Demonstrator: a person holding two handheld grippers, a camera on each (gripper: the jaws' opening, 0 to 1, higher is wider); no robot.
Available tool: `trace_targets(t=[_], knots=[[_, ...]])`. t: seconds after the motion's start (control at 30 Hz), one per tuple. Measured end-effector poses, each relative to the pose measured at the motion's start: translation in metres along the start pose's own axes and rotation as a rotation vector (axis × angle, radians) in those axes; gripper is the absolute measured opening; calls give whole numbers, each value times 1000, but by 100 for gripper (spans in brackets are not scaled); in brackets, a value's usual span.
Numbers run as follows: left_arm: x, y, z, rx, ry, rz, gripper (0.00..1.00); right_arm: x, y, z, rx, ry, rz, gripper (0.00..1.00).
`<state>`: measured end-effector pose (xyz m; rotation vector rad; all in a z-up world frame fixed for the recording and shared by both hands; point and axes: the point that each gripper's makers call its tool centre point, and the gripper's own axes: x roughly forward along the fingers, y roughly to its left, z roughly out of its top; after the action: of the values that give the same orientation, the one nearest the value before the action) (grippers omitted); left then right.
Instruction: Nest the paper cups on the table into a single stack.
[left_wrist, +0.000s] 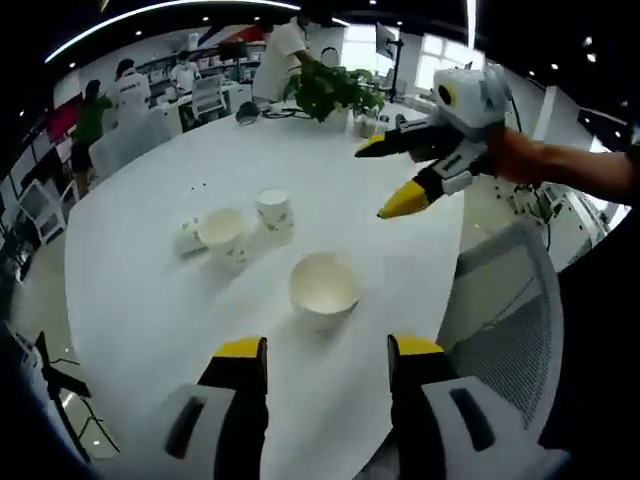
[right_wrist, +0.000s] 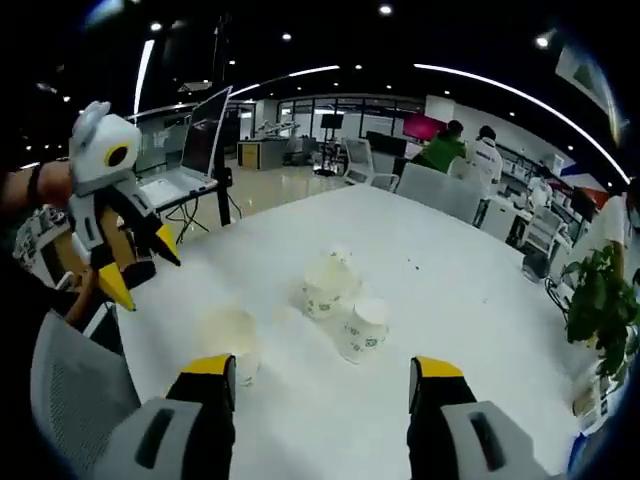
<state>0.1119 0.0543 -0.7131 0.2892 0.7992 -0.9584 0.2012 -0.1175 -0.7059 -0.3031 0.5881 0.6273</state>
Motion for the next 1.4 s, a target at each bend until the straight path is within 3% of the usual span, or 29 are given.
trace_targets(t=[0.2, 0.27, 0.43, 0.57, 0.67, 0.73, 0.77, 0.83, 0.97, 1.17, 1.4], knots=[[-10, 6, -22, -65, -5, 26, 46, 43, -32, 18, -17, 45, 19, 70], [-12, 6, -27, -78, -6, 30, 46, 46, -30, 19, -17, 49, 22, 70], [-16, 2, -39, -116, -5, 40, 46, 90, -43, 20, 14, 116, 54, 70], [-19, 1, -45, -131, -1, 45, 46, 117, -49, 15, 23, 178, 72, 69], [-22, 2, -48, -138, 3, 53, 46, 121, -41, -1, 53, 248, 93, 68], [-24, 4, -51, -148, 3, 62, 46, 142, -44, -9, 49, 270, 101, 67], [-25, 4, -51, -154, 3, 65, 46, 131, -37, -10, 50, 283, 104, 66], [-27, 6, -53, -165, 1, 72, 46, 132, -35, -16, 54, 315, 105, 64], [-30, 5, -59, -186, 6, 81, 46, 150, -39, -23, 62, 347, 121, 60], [-29, 2, -65, -203, 17, 77, 45, 143, -41, -29, 45, 372, 129, 42], [-27, 0, -63, -219, 12, 64, 45, 142, -43, -30, 30, 371, 133, 41]])
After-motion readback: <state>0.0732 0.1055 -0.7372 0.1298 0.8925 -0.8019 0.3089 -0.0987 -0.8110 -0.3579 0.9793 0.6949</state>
